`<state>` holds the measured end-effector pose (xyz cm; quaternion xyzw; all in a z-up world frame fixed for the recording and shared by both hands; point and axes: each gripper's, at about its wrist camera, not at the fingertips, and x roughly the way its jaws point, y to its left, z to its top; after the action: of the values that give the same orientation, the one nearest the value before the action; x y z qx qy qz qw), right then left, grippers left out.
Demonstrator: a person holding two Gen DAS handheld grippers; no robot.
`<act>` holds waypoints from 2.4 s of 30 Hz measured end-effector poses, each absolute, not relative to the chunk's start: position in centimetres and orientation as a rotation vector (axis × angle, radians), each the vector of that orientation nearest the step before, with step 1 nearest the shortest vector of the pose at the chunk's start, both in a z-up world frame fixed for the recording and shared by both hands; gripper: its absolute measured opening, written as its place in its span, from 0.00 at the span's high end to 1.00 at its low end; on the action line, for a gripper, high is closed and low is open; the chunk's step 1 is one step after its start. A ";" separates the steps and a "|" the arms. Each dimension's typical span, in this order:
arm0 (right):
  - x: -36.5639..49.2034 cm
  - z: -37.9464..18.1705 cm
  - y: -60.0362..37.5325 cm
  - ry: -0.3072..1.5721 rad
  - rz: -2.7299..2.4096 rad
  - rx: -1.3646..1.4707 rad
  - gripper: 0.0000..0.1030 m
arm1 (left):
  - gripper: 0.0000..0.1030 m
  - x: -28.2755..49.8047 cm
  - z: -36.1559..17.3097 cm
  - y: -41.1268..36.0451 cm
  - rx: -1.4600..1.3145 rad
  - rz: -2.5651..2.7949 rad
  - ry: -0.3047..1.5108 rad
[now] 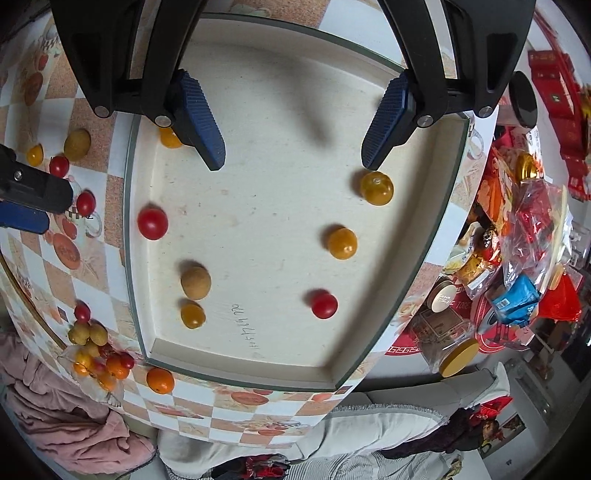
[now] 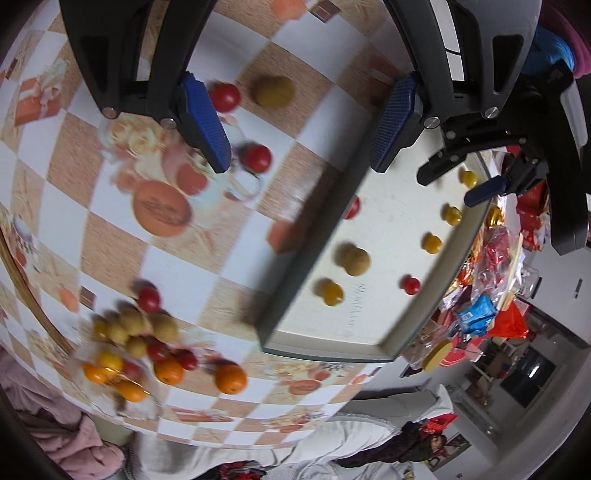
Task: Organize fruits
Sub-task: 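Open both grippers to drop the tomatoes into the tray, then grasp a tan round fruit with the left gripper while the right grasps a yellow tomato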
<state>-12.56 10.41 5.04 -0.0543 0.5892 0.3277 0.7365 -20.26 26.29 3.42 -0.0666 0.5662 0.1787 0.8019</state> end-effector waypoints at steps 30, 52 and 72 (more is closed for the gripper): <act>-15.8 2.1 -1.0 1.344 0.596 -0.198 0.22 | 0.25 -20.2 6.2 13.0 -0.038 0.096 1.153; -15.3 1.6 -3.0 1.339 0.569 -0.168 0.22 | 0.52 -16.8 1.0 10.4 -0.018 0.044 1.239; -14.9 1.6 0.8 1.295 0.661 -0.249 0.78 | 0.68 -17.7 1.1 11.4 -0.088 0.069 1.243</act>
<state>-14.92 0.82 1.55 -0.1135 0.5905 0.3013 0.7400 -17.65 11.39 1.11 -0.0413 0.5821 0.0321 0.8114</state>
